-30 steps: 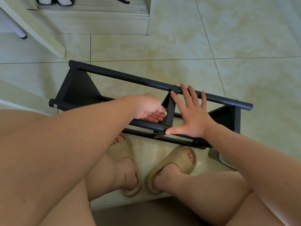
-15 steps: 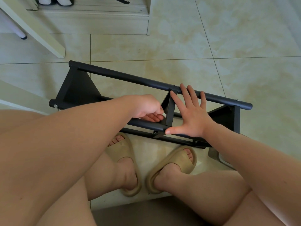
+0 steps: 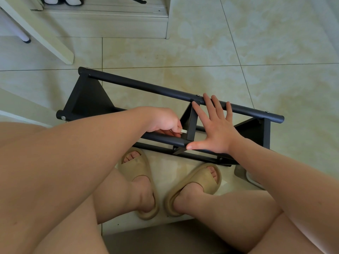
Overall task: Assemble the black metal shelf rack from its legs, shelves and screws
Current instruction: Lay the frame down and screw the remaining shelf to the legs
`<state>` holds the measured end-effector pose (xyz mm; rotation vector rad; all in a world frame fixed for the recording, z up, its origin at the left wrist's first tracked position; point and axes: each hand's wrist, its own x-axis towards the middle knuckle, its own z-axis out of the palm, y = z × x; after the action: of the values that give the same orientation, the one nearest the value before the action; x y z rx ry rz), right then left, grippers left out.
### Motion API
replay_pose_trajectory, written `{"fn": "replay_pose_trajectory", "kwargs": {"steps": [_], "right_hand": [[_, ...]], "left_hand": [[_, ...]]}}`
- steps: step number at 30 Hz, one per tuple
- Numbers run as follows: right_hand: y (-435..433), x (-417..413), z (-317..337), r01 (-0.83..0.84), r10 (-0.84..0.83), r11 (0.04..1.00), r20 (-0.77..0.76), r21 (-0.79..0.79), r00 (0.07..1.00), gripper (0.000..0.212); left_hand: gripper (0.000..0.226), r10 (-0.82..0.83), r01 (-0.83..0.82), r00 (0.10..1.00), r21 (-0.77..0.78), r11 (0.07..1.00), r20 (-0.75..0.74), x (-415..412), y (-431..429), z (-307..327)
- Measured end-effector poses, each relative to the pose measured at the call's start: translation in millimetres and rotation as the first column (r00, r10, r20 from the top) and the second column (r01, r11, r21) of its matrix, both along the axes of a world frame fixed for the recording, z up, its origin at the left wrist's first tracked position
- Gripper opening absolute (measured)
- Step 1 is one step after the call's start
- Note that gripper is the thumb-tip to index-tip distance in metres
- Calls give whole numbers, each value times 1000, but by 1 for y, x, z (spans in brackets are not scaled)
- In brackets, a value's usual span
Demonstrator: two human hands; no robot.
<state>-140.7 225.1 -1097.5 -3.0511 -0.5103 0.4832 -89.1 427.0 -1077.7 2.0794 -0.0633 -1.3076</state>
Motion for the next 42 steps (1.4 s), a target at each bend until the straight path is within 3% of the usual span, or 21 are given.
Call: {"fn": "replay_pose_trajectory", "kwargs": {"steps": [7,11,17,22,28,30,33,36,42], "right_hand": [[0,0,0,-2,2,1000,7,-3,1000,129],[0,-1,0,0,0,1000,5,6,1000,130],[0,-1,1,-1,1,1000,7,3,1000,131],[0,-1,1,-1,1,1000,3,2,1000,129],[0,-1,1,2,-2,1000,5,6,1000,130],[0,-1,1,-1,1,1000,6,5,1000,130],[0,-1,1,-4,4,1000,6,2,1000,130],[0,-1,1,1,-1,1000,4,4,1000,131],[1,-1,2,3,-3,1000,-2,-5,1000,131]], "left_hand": [[8,-133,128,989,80,989,68,1,1,-2],[24,-201,193,977,103,976,71,0,1,-1],[27,-243,234,967,104,967,79,2,3,0],[22,-354,330,910,138,934,216,6,9,1],[14,-338,322,885,105,941,319,11,4,-3],[23,-286,279,909,66,958,302,12,0,-3],[13,13,-5,995,-79,997,98,10,-5,-8],[6,239,-249,966,-108,962,-95,5,-9,-12],[19,306,-308,951,-150,940,-35,4,-10,-12]]}}
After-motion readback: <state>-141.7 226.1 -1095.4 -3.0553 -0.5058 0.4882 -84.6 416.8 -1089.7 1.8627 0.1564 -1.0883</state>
